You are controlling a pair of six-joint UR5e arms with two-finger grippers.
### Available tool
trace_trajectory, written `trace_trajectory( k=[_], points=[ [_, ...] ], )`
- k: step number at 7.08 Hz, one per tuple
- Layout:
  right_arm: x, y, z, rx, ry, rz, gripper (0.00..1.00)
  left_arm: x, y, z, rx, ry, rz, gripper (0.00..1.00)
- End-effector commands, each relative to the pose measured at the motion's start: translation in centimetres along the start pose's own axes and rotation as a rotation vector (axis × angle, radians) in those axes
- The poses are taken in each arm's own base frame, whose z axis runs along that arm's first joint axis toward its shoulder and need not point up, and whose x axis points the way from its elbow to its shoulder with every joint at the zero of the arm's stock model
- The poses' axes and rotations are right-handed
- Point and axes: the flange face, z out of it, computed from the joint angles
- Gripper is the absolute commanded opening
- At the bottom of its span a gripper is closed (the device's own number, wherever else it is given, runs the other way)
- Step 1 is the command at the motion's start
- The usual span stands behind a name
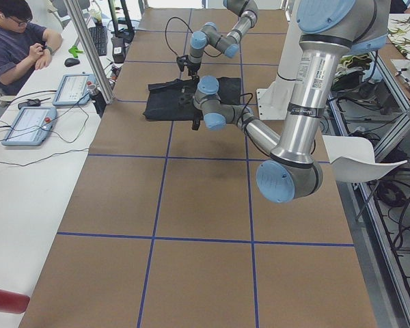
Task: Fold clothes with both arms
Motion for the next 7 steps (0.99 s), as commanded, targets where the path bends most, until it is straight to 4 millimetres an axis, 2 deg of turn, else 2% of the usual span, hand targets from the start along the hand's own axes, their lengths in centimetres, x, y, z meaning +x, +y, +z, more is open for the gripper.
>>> trace_trajectory(
  k=[1,2,3,4,5,6,7],
  points=[
    [0.3,-0.2,0.1,0.001,-0.002,0.004,0.76,0.0,0.0,0.0,0.0,0.0,0.0,1.0],
    [0.7,-0.3,0.2,0.001,0.002,0.008,0.76,0.0,0.0,0.0,0.0,0.0,0.0,1.0],
    [2.0,-0.8,0.3,0.001,0.013,-0.003,0.75,0.0,0.0,0.0,0.0,0.0,0.0,1.0],
    [4.1,-1.4,0.4,-0.001,0.032,-0.032,0.76,0.3,-0.1,0.0,0.003,0.005,0.001,1.0],
    [7.1,-0.8,2.1,-0.023,0.051,-0.039,0.75,0.5,-0.3,0.2,0.003,0.005,-0.001,1.0],
    [10.6,-0.3,2.9,-0.036,0.074,-0.052,0.75,0.8,-0.4,0.2,0.003,0.007,0.0,1.0],
    [13.0,-0.2,2.0,-0.036,0.054,-0.051,0.75,0.7,-0.4,0.2,0.002,0.005,0.001,1.0]
  ],
)
